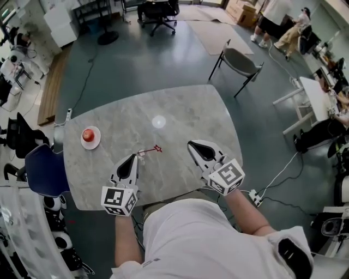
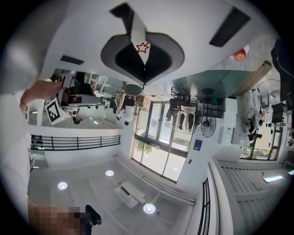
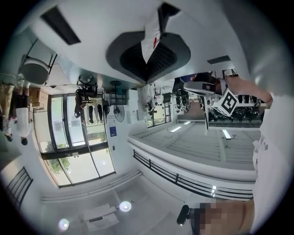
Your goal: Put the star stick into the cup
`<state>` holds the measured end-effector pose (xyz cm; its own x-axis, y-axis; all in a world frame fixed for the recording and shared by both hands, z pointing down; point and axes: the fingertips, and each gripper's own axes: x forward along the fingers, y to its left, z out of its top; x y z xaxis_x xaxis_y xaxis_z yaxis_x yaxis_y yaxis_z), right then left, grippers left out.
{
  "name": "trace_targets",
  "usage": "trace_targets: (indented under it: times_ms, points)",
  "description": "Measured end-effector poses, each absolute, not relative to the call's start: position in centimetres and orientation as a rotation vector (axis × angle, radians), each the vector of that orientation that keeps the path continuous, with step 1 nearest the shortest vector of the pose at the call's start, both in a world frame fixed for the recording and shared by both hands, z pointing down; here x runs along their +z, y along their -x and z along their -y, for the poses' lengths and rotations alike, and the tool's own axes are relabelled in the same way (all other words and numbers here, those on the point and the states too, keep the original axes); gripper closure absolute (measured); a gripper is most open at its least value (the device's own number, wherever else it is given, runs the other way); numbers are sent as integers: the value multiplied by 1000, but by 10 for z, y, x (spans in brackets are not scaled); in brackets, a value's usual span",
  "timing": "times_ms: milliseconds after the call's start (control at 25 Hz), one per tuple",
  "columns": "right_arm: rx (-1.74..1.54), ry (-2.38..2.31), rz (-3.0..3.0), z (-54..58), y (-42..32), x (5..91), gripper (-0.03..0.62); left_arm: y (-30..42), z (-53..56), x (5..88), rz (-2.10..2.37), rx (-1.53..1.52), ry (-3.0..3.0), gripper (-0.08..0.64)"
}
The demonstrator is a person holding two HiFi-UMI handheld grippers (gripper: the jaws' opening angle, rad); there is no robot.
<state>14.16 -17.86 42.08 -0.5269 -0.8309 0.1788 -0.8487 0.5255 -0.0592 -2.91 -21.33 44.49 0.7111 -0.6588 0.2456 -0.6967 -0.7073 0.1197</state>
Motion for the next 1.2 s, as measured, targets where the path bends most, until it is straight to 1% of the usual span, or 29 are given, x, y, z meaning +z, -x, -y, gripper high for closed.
trace_targets:
  times_ms: [680,1200]
  points:
    - [163,-1558,2530,139,-147,416,583,-3,211,428,921,252,-2829,558]
    - [232,-1562,2555,127,-146,426,583,-18,196,427,858,279,-2871,558]
